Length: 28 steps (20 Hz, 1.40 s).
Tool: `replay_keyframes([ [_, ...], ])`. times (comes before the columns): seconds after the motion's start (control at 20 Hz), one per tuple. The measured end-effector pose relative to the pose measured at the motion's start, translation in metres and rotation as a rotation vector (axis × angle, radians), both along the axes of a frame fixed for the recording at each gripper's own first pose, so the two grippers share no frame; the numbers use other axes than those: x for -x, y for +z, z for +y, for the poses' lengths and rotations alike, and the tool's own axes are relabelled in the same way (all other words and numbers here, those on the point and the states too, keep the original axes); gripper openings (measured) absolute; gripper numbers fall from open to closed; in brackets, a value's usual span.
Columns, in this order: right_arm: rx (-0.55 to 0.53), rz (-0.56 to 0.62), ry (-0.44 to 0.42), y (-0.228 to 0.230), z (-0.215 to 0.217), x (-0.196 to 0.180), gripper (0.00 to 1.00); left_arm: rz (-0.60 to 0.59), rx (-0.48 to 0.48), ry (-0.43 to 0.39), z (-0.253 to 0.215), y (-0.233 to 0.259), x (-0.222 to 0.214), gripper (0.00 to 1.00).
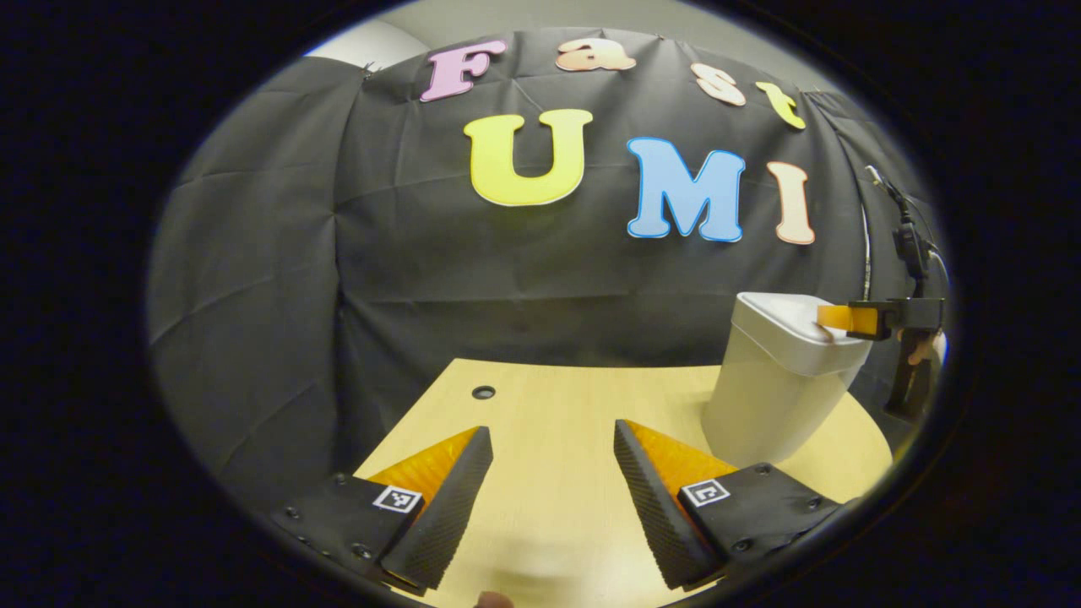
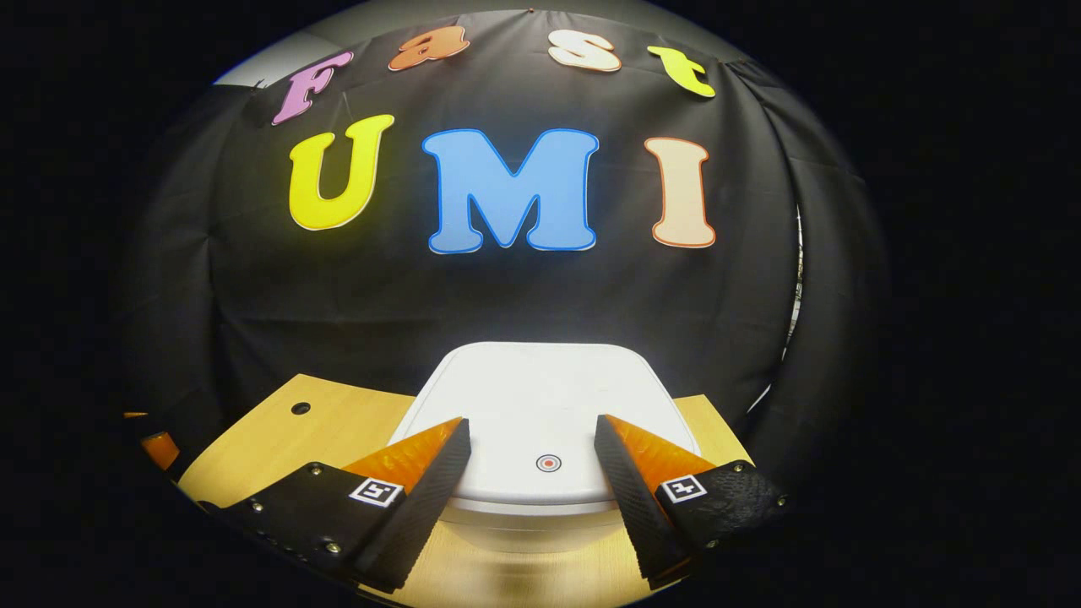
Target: Press the lid of the desktop garbage bin to open it, pick up the crumpled paper on the desktop and throw it into the bin, then pick up the pop can on the desktop and drop it into the bin, and finally close the garbage bin lid.
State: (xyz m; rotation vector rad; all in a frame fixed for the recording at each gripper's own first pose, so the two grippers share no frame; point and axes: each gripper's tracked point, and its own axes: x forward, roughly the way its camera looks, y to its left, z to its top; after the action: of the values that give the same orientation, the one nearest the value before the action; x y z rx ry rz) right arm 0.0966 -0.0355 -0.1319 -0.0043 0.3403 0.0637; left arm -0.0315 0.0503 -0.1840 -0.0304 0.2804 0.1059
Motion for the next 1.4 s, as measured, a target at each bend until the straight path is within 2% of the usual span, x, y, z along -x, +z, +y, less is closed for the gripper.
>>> replay_keyframes([
  [0.35, 0.002, -0.023, -0.005, -0.003, 0.0, 0.002, 0.96, 0.006, 0.005, -0.01, -0.003, -0.003, -0.007, 0.96],
  [0.4, 0.004, -0.025, -0.004, -0.003, 0.001, 0.003, 0.96, 0.006, 0.006, -0.012, -0.004, -0.005, -0.007, 0.87],
  [0.5, 0.003, -0.028, 0.0, -0.003, 0.001, 0.005, 0.96, 0.008, 0.007, -0.014, -0.006, -0.006, -0.006, 0.87],
  [0.55, 0.003, -0.032, 0.003, -0.003, 0.001, 0.006, 0.96, 0.009, 0.007, -0.015, -0.006, -0.006, -0.005, 0.96],
  [0.6, 0.003, -0.035, 0.004, -0.003, 0.001, 0.008, 0.96, 0.01, 0.007, -0.015, -0.007, -0.007, -0.005, 0.96],
  [0.65, 0.004, -0.035, 0.005, -0.004, 0.002, 0.01, 0.96, 0.011, 0.008, -0.015, -0.006, -0.008, -0.005, 0.87],
  [0.75, 0.006, -0.028, 0.007, -0.004, 0.003, 0.014, 0.96, 0.012, 0.011, -0.015, -0.006, -0.008, -0.004, 0.87],
  [0.8, 0.007, -0.025, 0.011, -0.005, 0.003, 0.015, 0.96, 0.013, 0.013, -0.015, -0.006, -0.009, -0.004, 0.96],
  [0.95, 0.0, -0.007, 0.025, -0.005, 0.004, 0.019, 0.96, 0.014, 0.012, -0.021, -0.009, -0.01, -0.003, 0.96],
  [1.05, -0.007, 0.027, 0.026, -0.006, 0.003, 0.017, 0.96, 0.014, 0.011, -0.028, -0.012, -0.008, -0.003, 1.0],
  [1.15, -0.006, 0.076, 0.027, -0.007, 0.003, 0.016, 0.96, 0.011, 0.006, -0.035, -0.015, -0.007, -0.004, 0.87],
  [1.2, -0.002, 0.095, 0.032, -0.007, 0.003, 0.017, 0.96, 0.01, 0.004, -0.038, -0.016, -0.006, -0.003, 0.96],
  [1.3, -0.006, 0.116, 0.041, -0.006, 0.003, 0.014, 0.96, 0.01, 0.002, -0.043, -0.017, -0.006, -0.003, 0.96],
  [1.35, -0.01, 0.12, 0.041, -0.006, 0.004, 0.013, 0.96, 0.011, 0.002, -0.045, -0.018, -0.005, -0.002, 0.87],
  [1.4, -0.009, 0.124, 0.041, -0.006, 0.004, 0.011, 0.96, 0.011, 0.002, -0.048, -0.019, -0.005, -0.002, 0.96],
])
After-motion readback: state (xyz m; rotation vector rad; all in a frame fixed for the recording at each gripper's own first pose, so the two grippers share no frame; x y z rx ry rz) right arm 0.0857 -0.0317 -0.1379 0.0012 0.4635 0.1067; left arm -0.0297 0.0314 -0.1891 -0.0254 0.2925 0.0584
